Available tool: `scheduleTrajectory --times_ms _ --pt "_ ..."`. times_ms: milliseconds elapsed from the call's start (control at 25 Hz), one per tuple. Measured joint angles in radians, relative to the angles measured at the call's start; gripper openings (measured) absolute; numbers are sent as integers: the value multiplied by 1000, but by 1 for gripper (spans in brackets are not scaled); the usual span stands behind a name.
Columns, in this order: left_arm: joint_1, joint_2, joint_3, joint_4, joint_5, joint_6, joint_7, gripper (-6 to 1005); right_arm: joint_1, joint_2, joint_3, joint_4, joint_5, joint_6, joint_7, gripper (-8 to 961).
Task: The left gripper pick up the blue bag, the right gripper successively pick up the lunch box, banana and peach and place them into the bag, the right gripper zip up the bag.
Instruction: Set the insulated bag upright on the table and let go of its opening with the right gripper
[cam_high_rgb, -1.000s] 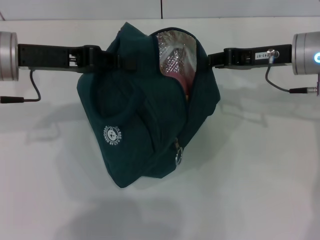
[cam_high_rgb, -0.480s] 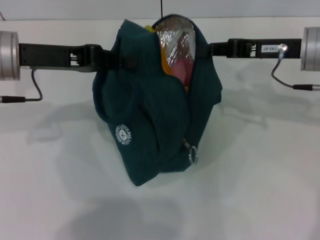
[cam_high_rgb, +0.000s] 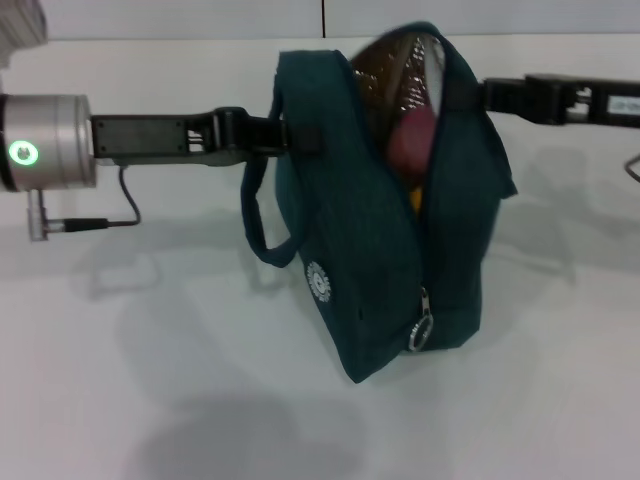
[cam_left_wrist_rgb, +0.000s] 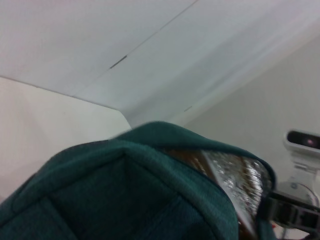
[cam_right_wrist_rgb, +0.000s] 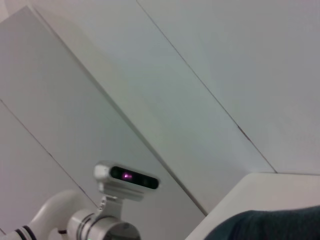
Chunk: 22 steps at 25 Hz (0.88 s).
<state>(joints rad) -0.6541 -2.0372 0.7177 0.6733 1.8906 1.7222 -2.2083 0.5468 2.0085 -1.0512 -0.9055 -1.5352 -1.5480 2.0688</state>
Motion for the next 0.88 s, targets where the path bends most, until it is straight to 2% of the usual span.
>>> scheduleTrajectory --times_ms 240,600,800,880 --pt "9 -24 3 -29 6 -46 27 92 -38 -5 2 10 5 -29 -5 40" --pt "11 -25 5 -71 13 -58 42 93 -52 -6 9 76 4 -33 -31 72" --pt "14 -22 5 -79 14 -54 40 94 -65 -4 64 90 7 -86 -60 89" --pt "15 -21 5 -80 18 -53 40 94 -66 -4 96 109 7 -114 -75 150"
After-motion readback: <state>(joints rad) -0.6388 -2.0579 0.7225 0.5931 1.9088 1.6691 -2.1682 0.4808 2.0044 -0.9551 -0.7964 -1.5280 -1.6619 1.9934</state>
